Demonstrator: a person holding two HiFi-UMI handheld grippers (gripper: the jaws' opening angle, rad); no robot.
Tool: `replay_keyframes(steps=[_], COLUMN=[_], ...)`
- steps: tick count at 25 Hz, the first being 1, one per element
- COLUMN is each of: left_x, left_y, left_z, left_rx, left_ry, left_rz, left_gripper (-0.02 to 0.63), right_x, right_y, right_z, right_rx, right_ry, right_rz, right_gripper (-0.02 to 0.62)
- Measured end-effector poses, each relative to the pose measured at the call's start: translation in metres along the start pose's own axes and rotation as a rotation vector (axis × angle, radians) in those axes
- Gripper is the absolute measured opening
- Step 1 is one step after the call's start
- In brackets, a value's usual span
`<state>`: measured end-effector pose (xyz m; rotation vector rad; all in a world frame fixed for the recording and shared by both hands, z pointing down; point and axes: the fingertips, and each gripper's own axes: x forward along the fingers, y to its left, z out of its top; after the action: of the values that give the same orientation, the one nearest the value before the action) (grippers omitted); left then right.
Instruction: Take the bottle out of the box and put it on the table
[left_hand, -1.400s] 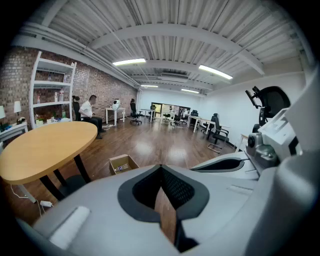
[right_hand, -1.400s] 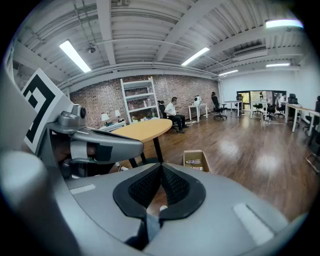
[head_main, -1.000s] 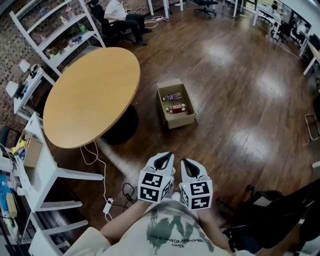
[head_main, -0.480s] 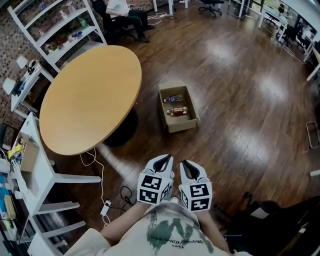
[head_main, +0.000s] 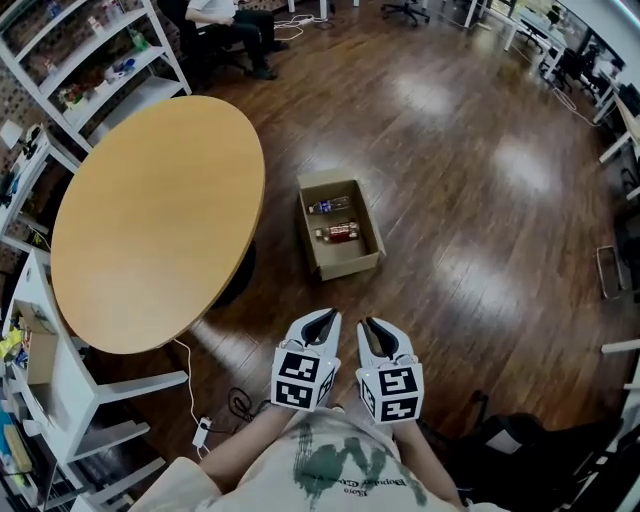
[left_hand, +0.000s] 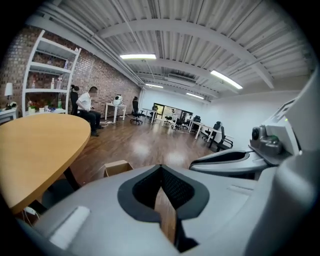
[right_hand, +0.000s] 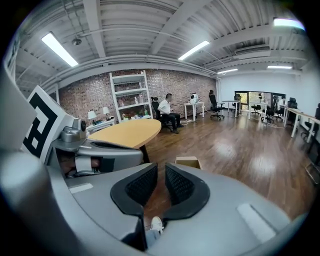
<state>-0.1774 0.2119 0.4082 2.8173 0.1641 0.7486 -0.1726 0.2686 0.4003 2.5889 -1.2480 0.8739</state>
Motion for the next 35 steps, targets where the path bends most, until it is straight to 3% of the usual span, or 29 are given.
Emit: replay_keyframes(steps=[8,20,35], left_x=[0.039,0.065,0.110], left_y=[0.055,0.133,0.146], left_z=[0.042,0.084,0.104], left_rx=[-0.031,-0.091,-0.093], left_ry=[-0.003,-0.069,-0.062], left_rz=[-0.036,-0.004,0.047], left_gripper=[0.000,0.000,0.000], right_x=[0.068,0.145,0.190], right_y=[-0.003,0.010,-0.017], right_z=[0.059,0.121,0.130], right_rx=[-0.019,-0.138,-0.177], right_ry=[0.034,0.067,0.092], right_rz=[-0.005,0.032,0.116], right_gripper=[0.060,0.071,0.075])
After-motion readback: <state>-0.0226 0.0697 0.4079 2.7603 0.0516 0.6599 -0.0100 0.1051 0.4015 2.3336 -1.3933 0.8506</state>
